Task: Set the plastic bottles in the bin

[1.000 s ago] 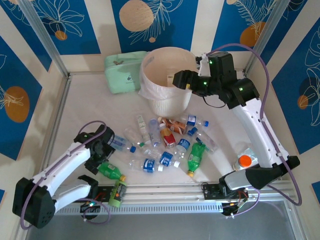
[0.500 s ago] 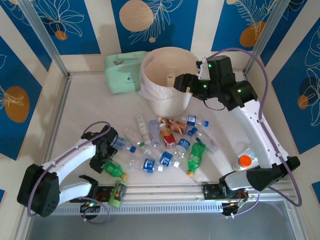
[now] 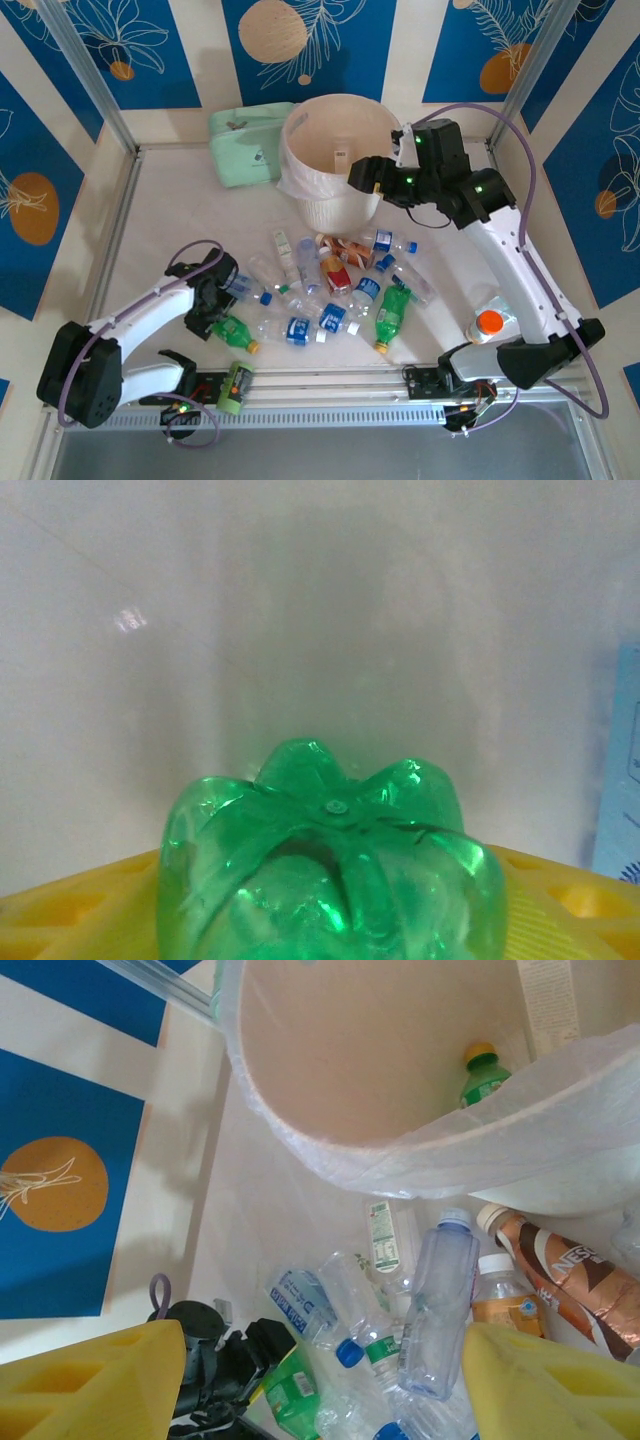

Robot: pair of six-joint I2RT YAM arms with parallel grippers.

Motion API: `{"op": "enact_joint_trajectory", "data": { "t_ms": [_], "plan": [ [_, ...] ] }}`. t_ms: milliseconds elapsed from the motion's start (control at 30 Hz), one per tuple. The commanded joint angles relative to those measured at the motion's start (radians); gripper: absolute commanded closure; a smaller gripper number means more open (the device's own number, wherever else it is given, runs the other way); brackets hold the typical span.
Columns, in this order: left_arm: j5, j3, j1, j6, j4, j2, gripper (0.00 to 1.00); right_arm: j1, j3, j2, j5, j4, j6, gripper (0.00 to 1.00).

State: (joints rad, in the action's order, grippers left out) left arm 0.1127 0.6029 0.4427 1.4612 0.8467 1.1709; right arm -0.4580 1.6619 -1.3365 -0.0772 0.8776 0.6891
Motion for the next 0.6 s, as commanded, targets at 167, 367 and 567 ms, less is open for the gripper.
{"op": "enact_joint_trajectory", "data": {
  "t_ms": [167,367,567],
  "plan": [
    [0.055,0.102,-0.004,-0.068,0.127,-0.156,0.33,-0.115,-0.016,0.072,0.028,0.020,0.026,0.27],
    [0.096,0.184,-0.004,-0.102,0.204,-0.248,0.36,-0.212,-0.033,0.058,0.018,0.002,0.030,0.26],
    [0.043,0.121,-0.004,-0.062,0.182,-0.254,0.35,-0.238,-0.034,0.039,0.018,-0.011,0.033,0.26]
  ]
}}
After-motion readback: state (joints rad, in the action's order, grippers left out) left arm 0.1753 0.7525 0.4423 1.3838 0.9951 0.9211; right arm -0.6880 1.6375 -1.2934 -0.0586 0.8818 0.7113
